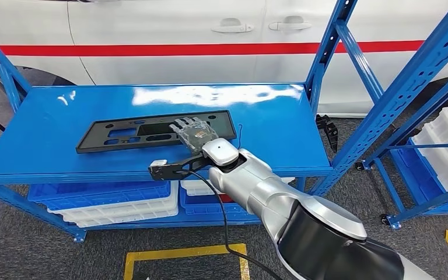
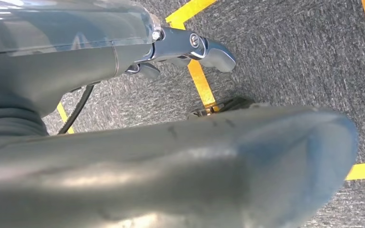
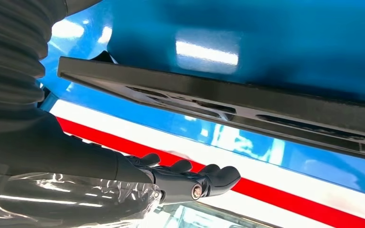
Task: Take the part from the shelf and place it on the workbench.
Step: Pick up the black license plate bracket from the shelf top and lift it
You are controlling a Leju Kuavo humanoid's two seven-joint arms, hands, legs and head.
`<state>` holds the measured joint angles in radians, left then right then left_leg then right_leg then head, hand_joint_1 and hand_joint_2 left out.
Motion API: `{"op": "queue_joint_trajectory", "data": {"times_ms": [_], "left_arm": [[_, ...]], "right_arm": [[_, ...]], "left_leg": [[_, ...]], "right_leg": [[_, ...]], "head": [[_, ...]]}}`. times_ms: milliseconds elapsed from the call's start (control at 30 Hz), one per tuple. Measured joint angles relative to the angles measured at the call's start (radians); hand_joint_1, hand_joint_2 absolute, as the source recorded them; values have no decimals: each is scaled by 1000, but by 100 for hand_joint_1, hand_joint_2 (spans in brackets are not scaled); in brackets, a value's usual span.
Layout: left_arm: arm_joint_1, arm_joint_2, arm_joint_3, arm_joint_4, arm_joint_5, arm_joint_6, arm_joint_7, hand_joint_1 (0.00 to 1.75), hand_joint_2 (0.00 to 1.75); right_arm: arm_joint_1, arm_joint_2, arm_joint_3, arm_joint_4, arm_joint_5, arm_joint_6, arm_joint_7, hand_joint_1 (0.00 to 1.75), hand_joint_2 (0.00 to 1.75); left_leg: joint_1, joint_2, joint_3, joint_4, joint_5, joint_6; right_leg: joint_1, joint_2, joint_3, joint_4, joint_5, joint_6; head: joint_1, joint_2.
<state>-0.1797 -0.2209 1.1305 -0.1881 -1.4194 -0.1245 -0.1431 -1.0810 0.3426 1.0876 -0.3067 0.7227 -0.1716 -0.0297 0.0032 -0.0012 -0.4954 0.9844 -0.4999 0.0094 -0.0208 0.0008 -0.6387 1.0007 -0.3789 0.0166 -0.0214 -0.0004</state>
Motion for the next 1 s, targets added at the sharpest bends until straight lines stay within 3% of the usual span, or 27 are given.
{"op": "queue_joint_trajectory", "data": {"times_ms": [267, 433, 533, 600, 633, 700, 733, 767, 800, 833, 900, 933, 1000], "left_arm": [[0, 0, 1, 0, 3, -5, -3, 0, 0], [0, 0, 2, 0, 12, -13, -18, 0, 0], [-1, 0, 2, 0, 14, -20, -22, 0, 0], [0, 0, 3, 0, 15, -22, -22, 0, 0], [0, 0, 3, 0, 16, -22, -22, 0, 0], [1, 0, 4, 0, 16, -22, -21, 0, 0], [2, 0, 5, 0, 17, -22, -19, 0, 0], [3, 0, 6, 0, 17, -22, -18, 0, 0], [3, 0, 7, 0, 17, -22, -12, 0, 0], [4, 0, 8, 0, 16, -22, -5, 0, 0], [4, -2, 10, 1, 14, -21, 11, 0, 0], [3, -3, 10, 1, 13, -20, 13, 0, 0], [0, -4, 11, 1, 12, -19, 9, 0, 0]], "right_arm": [[4, 0, 0, 0, 5, 7, -11, 0, 175], [6, 3, 0, 0, 8, 7, -13, 0, 175], [6, 3, 0, 0, 10, 6, -17, 0, 175], [5, 3, -1, 0, 11, 5, -19, 0, 175], [6, 3, -1, 0, 11, 5, -20, 0, 175], [11, 3, -2, 0, 12, 5, -22, 0, 175], [14, 3, -2, 1, 13, 5, -22, 0, 175], [17, 3, -2, 1, 13, 5, -22, 0, 175], [18, 3, -2, 1, 13, 5, -23, 0, 175], [18, 3, -3, 1, 13, 4, -23, 0, 175], [18, 3, -3, 1, 14, 4, -24, 0, 175], [19, 3, -4, 2, 15, 3, -25, 0, 175], [20, 4, -4, 2, 15, 2, -24, 0, 175]], "left_leg": [[0, 0, 0, 0, 0, 0], [-4, 0, -10, 12, 0, 3], [2, 0, -7, 3, 0, 18], [6, 0, 4, -4, 0, 28], [6, 0, 6, -5, -1, 31], [6, 0, 12, -3, -3, 30], [6, -1, 17, -2, -6, 28], [6, -2, 24, -1, -10, 25], [6, -4, 34, 0, -16, 21], [6, -6, 42, 0, -25, 17], [5, -6, 53, 4, -45, 5], [6, -5, 52, 3, -51, -2], [9, -4, 51, 5, -49, -18]], "right_leg": [[0, 0, 0, 0, 0, 0], [-5, -1, -3, -3, 7, 7], [-3, -1, -13, 16, 12, 15], [-3, 0, -53, 83, -14, 17], [-3, 0, -87, 142, -38, 18], [-2, 0, -164, 268, -80, 19], [-2, 0, -187, 298, -81, 19], [-2, 0, -191, 287, -66, 16], [-2, 0, -174, 237, -38, 12], [-1, 0, -145, 163, 5, 6], [8, 1, -102, 46, 57, -9], [12, 2, -96, 21, 69, -16], [18, 3, -93, 16, 63, -29]], "head": [[0, 0], [0, 0], [0, 0], [0, 0], [0, 0], [0, 0], [0, 0], [0, 0], [0, 0], [0, 0], [0, 0], [0, 0], [1, 0]]}}
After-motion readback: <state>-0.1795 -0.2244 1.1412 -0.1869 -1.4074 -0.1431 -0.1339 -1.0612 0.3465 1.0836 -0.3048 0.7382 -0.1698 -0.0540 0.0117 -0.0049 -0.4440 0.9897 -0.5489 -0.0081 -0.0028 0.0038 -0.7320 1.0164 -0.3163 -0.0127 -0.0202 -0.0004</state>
